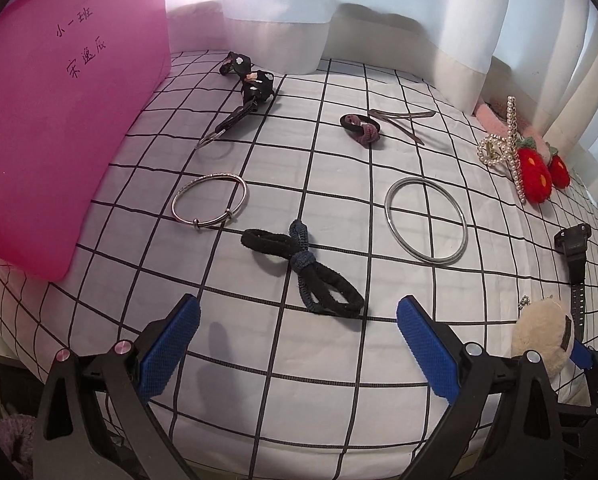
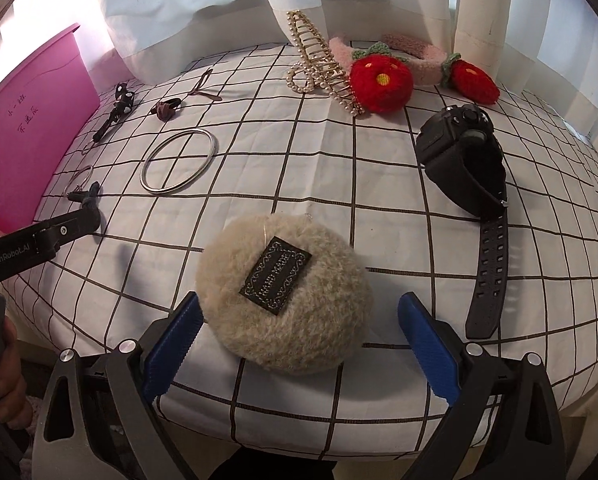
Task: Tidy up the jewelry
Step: 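Grasp the black hair tie bow with left tool while right tool grasps beige puff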
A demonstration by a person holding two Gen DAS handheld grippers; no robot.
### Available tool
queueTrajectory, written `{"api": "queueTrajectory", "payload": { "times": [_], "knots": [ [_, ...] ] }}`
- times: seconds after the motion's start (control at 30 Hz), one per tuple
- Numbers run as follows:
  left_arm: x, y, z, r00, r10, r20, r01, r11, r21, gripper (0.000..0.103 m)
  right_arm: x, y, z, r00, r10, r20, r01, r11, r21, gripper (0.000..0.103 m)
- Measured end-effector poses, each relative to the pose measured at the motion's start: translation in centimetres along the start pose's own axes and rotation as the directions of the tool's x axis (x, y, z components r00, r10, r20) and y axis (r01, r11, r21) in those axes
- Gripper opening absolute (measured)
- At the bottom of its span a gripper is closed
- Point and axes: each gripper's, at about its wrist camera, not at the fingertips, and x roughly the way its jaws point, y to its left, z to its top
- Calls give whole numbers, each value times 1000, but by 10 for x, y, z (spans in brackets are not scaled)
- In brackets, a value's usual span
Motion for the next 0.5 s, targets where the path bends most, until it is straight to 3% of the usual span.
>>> {"api": "queueTrajectory", "payload": {
  "times": [0.5],
  "knots": [
    [22, -5, 8, 996, 83, 17, -82, 996, -25, 98, 2, 4, -4, 998, -22, 66, 28, 996, -80, 93]
  ]
}}
